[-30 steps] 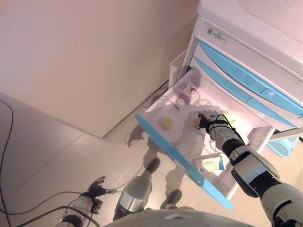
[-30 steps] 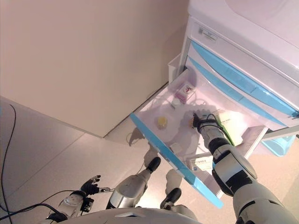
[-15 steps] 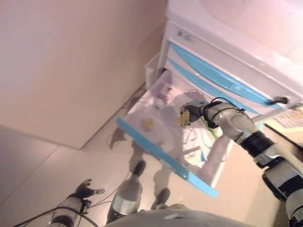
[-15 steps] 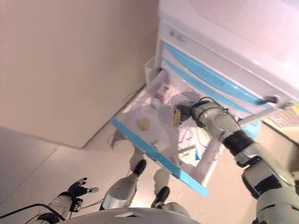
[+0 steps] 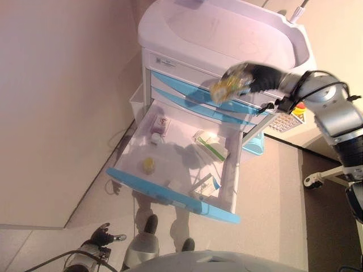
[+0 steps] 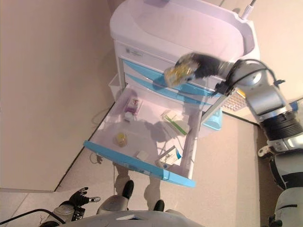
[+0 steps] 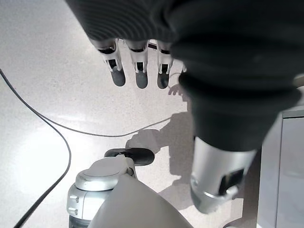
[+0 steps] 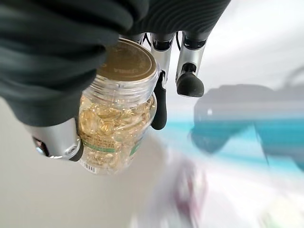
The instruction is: Open the drawer and pick up the medicine
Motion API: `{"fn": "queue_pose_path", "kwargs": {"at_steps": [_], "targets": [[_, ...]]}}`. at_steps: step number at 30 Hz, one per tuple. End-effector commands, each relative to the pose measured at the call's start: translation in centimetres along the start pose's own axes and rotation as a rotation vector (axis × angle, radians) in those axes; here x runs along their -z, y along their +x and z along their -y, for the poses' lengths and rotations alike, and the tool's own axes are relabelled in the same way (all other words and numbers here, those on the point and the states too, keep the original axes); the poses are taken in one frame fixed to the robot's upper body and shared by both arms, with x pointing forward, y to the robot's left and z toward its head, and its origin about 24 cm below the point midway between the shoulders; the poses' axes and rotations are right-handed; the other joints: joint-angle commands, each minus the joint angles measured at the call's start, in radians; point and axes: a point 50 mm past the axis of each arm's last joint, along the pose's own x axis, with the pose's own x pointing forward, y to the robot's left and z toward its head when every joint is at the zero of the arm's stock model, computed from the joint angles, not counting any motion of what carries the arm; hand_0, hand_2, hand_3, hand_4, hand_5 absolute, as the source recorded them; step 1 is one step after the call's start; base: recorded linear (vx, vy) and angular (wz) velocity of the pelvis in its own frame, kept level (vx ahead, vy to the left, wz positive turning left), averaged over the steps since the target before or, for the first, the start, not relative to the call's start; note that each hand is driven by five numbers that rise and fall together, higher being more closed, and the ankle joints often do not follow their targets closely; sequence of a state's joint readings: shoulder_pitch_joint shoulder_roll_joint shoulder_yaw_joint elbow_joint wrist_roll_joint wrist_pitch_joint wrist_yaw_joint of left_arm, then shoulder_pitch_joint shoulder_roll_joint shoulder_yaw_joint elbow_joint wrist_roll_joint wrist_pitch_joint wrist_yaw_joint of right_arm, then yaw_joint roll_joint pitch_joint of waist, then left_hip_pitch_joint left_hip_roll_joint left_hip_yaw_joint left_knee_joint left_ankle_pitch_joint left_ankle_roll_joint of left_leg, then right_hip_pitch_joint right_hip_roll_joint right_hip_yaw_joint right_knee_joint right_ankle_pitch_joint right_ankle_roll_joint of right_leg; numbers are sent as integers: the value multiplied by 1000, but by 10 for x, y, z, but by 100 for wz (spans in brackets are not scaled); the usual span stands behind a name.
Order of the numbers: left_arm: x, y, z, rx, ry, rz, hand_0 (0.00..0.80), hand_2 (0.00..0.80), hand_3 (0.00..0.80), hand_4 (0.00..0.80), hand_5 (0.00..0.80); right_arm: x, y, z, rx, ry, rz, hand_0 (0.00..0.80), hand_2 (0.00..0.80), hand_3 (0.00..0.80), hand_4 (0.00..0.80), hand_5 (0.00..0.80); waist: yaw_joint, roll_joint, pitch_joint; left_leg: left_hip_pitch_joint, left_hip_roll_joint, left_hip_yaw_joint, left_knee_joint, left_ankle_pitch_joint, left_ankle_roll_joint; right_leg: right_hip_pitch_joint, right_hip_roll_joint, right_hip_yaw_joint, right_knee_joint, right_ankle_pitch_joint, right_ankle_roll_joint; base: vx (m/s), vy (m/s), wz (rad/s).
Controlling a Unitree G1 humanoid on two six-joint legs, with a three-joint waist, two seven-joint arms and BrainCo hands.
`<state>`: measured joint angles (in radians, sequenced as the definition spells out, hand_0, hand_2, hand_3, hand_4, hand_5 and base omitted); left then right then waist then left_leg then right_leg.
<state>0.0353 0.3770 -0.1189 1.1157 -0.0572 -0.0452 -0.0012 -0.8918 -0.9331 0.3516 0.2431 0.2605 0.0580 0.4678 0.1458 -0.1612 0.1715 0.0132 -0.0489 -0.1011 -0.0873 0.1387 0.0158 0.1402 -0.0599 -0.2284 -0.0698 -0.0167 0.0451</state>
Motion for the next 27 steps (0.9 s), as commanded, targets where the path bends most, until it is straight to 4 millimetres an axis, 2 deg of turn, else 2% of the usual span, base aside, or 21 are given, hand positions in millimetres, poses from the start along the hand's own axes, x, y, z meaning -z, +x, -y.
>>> {"fn": "queue_pose_path", "kwargs": {"at_steps": [1, 5, 7, 11, 15, 19, 23, 27], "targets": [[22, -4, -3, 1, 71, -72, 0, 0, 0, 0, 0, -17, -22, 74, 389, 53, 37, 800, 800, 800, 800, 800, 20, 17, -71, 56, -20, 11, 0, -156, -1, -44, 0, -6, 78, 4, 47, 81, 30, 2], [31, -6, -5, 7, 82, -109, 0, 0, 0, 0, 0, -3, -43, 113, 598, 96, -80, 800, 800, 800, 800, 800, 34, 19, -70, 63, -25, 7, 2, -163, 1, -37, -2, -17, 80, -1, 45, 70, 23, 5], [35, -7, -6, 7, 82, -122, 0, 0, 0, 0, 0, 1, -48, 123, 641, 101, -124, 800, 800, 800, 800, 800, 41, 21, -67, 64, -27, 3, 4, -164, 2, -36, -4, -22, 82, -3, 44, 63, 27, 3], [44, -10, -10, -2, 90, -149, 0, 0, 0, 0, 0, 9, -61, 147, 758, -6, -306, 800, 800, 800, 800, 800, 69, 17, -55, 62, -33, -16, 4, -162, 2, -34, -5, -39, 84, -6, 40, 66, 12, 7], [44, -10, -15, -9, 103, -144, 0, 0, 0, 0, 0, 3, -69, 163, 787, -249, -461, 800, 800, 800, 800, 800, 93, 11, -39, 49, -35, -35, 7, -157, 4, -45, -7, -52, 91, -7, 39, 51, -9, 10], [35, -9, -20, -16, 110, -110, 0, 0, 0, 0, 0, -12, -71, 176, 761, -557, -606, 800, 800, 800, 800, 800, 116, 1, -10, 22, -37, -53, 14, -151, 9, -66, -10, -67, 105, -8, 41, 0, -30, 18], [25, -7, -24, -18, 116, -64, 0, 0, 0, 0, 0, -25, -70, 184, 722, -715, -697, 800, 800, 800, 800, 800, 136, -6, 23, 0, -41, -73, 19, -146, 13, -84, -13, -76, 112, -5, 42, -6, -31, 18], [17, -7, -24, -20, 114, -27, 0, 0, 0, 0, 0, -29, -66, 185, 662, -835, -776, 800, 800, 800, 800, 800, 150, -8, 46, -16, -43, -88, 21, -141, 15, -95, -13, -79, 113, -3, 42, 12, -15, 10]]}}
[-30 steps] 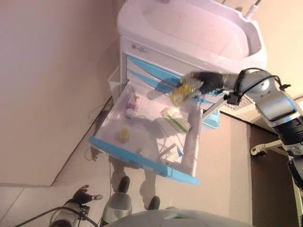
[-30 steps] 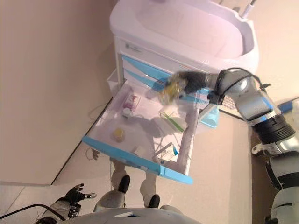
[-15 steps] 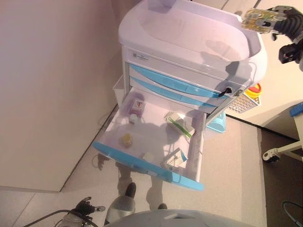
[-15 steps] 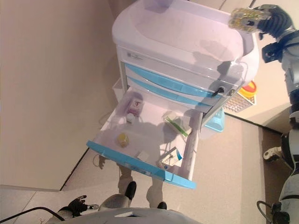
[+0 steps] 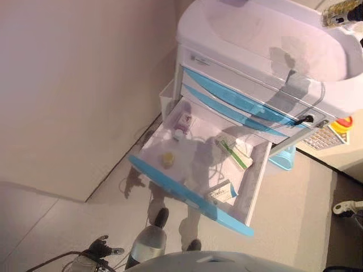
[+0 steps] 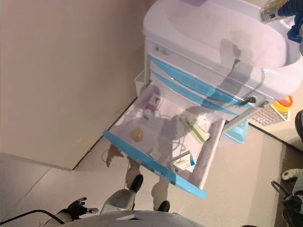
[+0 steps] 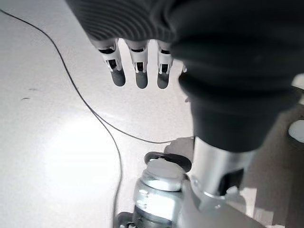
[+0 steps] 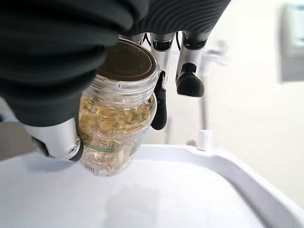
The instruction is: Open the drawer and pick up the medicine
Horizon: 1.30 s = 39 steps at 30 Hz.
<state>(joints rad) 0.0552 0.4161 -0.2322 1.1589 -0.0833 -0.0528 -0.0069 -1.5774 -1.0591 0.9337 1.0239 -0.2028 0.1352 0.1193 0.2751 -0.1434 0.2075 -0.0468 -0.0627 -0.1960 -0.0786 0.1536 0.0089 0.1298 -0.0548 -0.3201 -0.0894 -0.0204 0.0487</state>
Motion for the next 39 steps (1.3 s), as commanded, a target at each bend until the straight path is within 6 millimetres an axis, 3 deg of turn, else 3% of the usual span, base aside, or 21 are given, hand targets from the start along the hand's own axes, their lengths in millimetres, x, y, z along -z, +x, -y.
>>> {"fn": "queue_pose_path", "kwargs": {"at_steps": [1, 6, 11, 20, 28, 29, 30, 39], "targets": [[-2, -3, -22, -46, 18, 45, 0, 0, 0, 0, 0, 5, -8, 57, 139, -175, -50, 800, 800, 800, 800, 800, 25, -26, 17, 39, -29, 4, 12, -154, 23, -88, -18, 11, 133, 1, 38, -9, -20, 10], [-14, -3, -29, -57, 14, 90, 0, 0, 0, 0, 0, -2, -8, 58, 94, -351, -72, 800, 800, 800, 800, 800, 40, -29, 49, 10, -29, -7, 13, -143, 24, -115, -19, 3, 142, 3, 39, -27, -17, 11], [-18, -5, -35, -69, 15, 111, 0, 0, 0, 0, 0, -6, -6, 47, -8, -448, -78, 800, 800, 800, 800, 800, 50, -29, 76, -11, -29, -14, 11, -133, 23, -137, -20, -4, 150, 5, 41, -15, -3, 7], [-23, -6, -41, -87, 6, 141, 0, 0, 0, 0, 0, 1, -2, 20, -151, -457, -107, 800, 800, 800, 800, 800, 69, -20, 111, -28, -25, -18, 10, -126, 19, -154, -20, -9, 150, 8, 40, 0, 0, 0], [-24, -6, -41, -85, 7, 153, 0, 0, 0, 0, 0, 7, -1, 15, -169, -461, -118, 800, 800, 800, 800, 800, 74, -19, 120, -33, -22, -17, 7, -121, 14, -156, -19, -13, 143, 12, 40, -4, 0, 0], [-24, -7, -41, -84, 8, 155, 0, 0, 0, 0, 0, 9, -1, 16, -155, -453, -122, 555, 555, 555, 555, 555, 76, -19, 122, -34, -22, -17, 7, -121, 13, -155, -18, -14, 141, 12, 40, 0, 0, 0], [-23, -7, -41, -82, 9, 156, 0, 0, 0, 0, 0, 10, -1, 17, -131, -449, -121, 0, 0, 0, 0, 0, 76, -19, 122, -33, -22, -18, 7, -121, 13, -154, -18, -14, 139, 13, 40, 0, 0, 0], [-26, -6, -36, -67, 11, 165, 0, 0, 0, 0, 0, 5, -3, 34, 141, -445, -54, 0, 0, 0, 0, 0, 73, -15, 122, -33, -23, -17, 9, -126, 13, -154, -16, -11, 135, 15, 43, -1, -1, 0]]}}
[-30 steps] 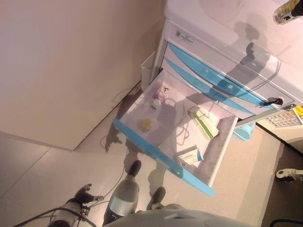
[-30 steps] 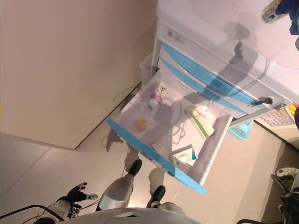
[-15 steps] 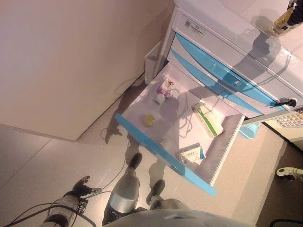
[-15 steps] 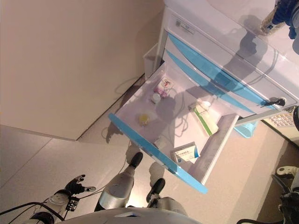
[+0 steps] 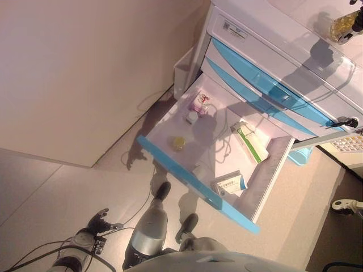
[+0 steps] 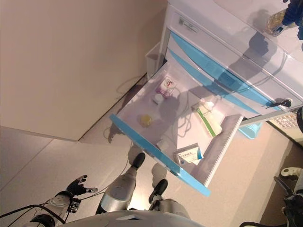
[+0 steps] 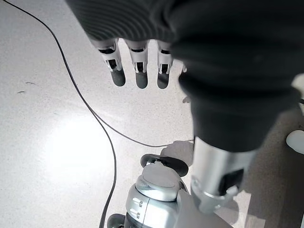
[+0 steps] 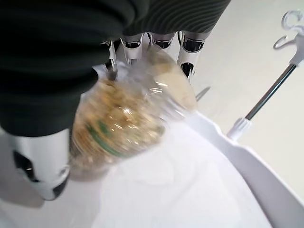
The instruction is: Open the drawer and pick up the medicine
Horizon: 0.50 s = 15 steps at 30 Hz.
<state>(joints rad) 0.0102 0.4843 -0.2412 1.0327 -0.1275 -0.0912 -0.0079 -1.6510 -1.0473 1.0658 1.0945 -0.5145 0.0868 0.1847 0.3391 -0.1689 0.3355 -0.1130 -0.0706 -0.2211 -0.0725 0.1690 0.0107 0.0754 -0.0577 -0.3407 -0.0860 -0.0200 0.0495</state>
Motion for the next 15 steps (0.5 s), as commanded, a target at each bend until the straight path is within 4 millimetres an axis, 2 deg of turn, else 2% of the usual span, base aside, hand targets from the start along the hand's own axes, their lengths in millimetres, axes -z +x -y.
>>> {"fn": "queue_pose_path", "kwargs": {"at_steps": [1, 9, 15], "targets": [[21, -10, -10, -13, 16, -33, 0, 0, 0, 0, 0, 16, -5, 25, 199, -49, -47, 0, 0, 0, 0, 0, 8, 11, -8, 34, -15, 8, 3, -142, 11, -99, -13, 9, 132, 14, 43, 0, 0, 0], [21, -9, -6, -6, 13, -38, 0, 0, 0, 0, 0, 12, -10, 32, 387, -39, -23, 0, 0, 0, 0, 0, 1, 18, -16, 39, -18, 8, 5, -147, 14, -96, -15, 11, 131, 14, 49, 0, 0, 0], [23, -9, -7, -5, 17, -48, 0, 0, 0, 0, 0, 4, -12, 33, 457, 16, 44, 0, 0, 0, 0, 0, -6, 21, -24, 45, -18, 8, 4, -152, 14, -93, -15, 16, 128, 14, 52, 0, 0, 0]]}}
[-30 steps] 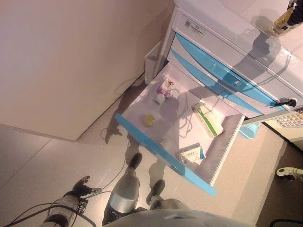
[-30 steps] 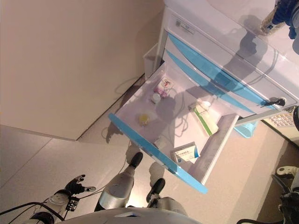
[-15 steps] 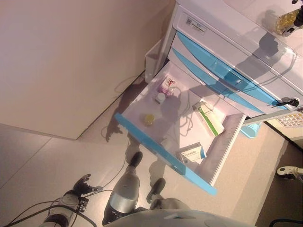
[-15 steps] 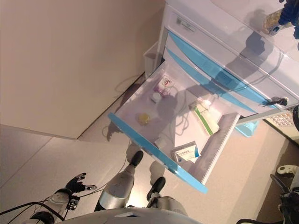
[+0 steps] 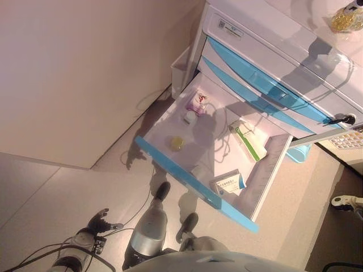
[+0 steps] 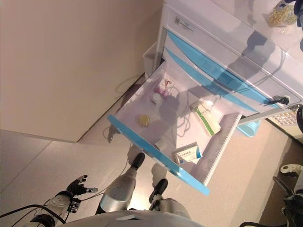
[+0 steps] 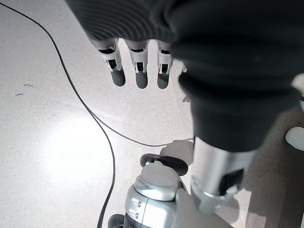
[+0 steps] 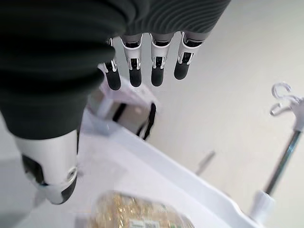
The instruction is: Open the drawer and pick up the medicine
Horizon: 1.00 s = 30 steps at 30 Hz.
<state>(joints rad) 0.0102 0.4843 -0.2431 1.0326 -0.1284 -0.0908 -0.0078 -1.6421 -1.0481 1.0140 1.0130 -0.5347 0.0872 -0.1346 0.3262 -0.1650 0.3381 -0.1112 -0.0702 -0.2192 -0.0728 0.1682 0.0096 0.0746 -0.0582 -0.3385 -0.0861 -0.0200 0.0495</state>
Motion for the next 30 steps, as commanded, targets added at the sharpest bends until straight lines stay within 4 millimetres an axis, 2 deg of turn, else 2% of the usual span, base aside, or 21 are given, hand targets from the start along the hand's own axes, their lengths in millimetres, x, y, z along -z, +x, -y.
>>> {"fn": "queue_pose_path", "kwargs": {"at_steps": [1, 7, 13, 16, 20, 24, 27, 30], "targets": [[23, -9, -7, -5, 17, -50, 0, 0, 0, 0, 0, 14, -5, 8, 93, 1, -1, 0, 0, 0, 0, 0, 2, 16, -31, 41, -19, 5, 4, -148, 15, -94, -15, 12, 126, 17, 54, 0, 0, 0], [26, -10, -6, -3, 31, -63, 0, 0, 0, 0, 0, 12, -7, 10, 158, 146, -4, 0, 0, 0, 0, 0, -9, 14, -47, 55, -16, 12, 0, -153, 16, -82, -11, 23, 118, 19, 56, -7, -11, -1], [33, -10, 6, 33, 66, -97, 0, 0, 0, 0, 0, 17, -17, 18, 437, 560, -89, 0, 0, 0, 0, 0, -48, 28, -83, 82, -14, 37, -1, -170, 18, -67, -10, 47, 113, 17, 60, -38, 0, -11], [37, -10, 17, 66, 85, -121, 0, 0, 0, 0, 0, 18, -30, 10, 566, 819, -127, 0, 0, 0, 0, 0, -80, 52, -107, 108, -18, 56, 4, -189, 25, -58, -16, 71, 120, 10, 60, -27, 50, -17], [40, -10, 31, 123, 111, -154, 0, 0, 0, 0, 0, 28, -55, -22, 624, 1190, -230, 0, 0, 0, 0, 0, -128, 86, -137, 137, -19, 85, 10, -211, 33, -49, -21, 107, 131, 3, 62, -15, 47, -38], [39, -8, 41, 176, 141, -175, 0, 0, 0, 0, 0, 34, -92, -74, 628, 1482, -377, 0, 0, 0, 0, 0, -190, 119, -164, 168, -12, 123, 4, -224, 38, -46, -19, 157, 140, -2, 62, -17, 0, -38], [34, -6, 45, 204, 160, -183, 0, 0, 0, 0, 0, 24, -124, -115, 569, 1588, -496, 0, 0, 0, 0, 0, -230, 130, -175, 185, -8, 150, 1, -234, 42, -47, -13, 195, 137, 1, 61, -41, -53, -42], [26, -2, 50, 230, 168, -184, 0, 0, 0, 0, 0, 3, -163, -162, 425, 1602, -598, 0, 0, 0, 0, 0, -281, 142, -179, 195, -3, 182, -1, -242, 43, -51, -5, 234, 125, 8, 59, -74, -56, -49]]}}
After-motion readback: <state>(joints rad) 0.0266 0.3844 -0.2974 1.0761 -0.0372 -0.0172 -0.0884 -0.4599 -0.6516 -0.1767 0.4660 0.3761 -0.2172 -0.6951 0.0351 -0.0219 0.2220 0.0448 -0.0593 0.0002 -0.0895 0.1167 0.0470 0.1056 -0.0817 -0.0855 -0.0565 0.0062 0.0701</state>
